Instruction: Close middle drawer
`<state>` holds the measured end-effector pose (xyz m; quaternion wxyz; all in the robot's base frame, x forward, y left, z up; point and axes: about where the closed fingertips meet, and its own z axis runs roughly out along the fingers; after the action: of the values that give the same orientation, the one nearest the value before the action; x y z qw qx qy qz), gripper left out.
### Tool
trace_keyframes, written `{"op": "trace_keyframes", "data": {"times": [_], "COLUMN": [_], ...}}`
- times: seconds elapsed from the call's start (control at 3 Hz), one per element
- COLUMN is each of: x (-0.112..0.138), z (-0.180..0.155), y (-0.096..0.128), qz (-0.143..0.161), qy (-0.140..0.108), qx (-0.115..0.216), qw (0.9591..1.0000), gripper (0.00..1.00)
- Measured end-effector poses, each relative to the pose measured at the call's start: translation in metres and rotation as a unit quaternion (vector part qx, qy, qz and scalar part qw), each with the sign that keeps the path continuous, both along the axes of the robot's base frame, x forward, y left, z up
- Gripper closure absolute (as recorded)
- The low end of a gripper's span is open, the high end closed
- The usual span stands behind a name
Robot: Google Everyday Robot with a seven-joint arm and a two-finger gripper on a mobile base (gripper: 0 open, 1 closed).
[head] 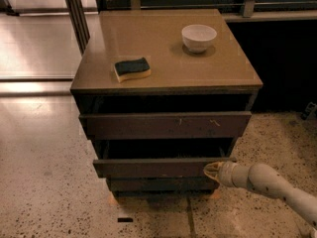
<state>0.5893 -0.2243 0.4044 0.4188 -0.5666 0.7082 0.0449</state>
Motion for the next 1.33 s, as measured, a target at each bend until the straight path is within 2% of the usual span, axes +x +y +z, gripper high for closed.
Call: {"op": "trace_keyframes", "data": {"times": [0.67,1.0,1.33], "x": [0.035,0.035,0.023], "z": [0.007,0.007,0.013], "y": [0.002,0.002,0.006], "qz": [-0.014,-0.014,0.011], "qy": [-0.002,-0.002,0.023], "qx": [0.003,0.003,-0.005], "qw": [0.9999,0.9999,0.9997], "gripper": [1.0,1.0,1.0]}}
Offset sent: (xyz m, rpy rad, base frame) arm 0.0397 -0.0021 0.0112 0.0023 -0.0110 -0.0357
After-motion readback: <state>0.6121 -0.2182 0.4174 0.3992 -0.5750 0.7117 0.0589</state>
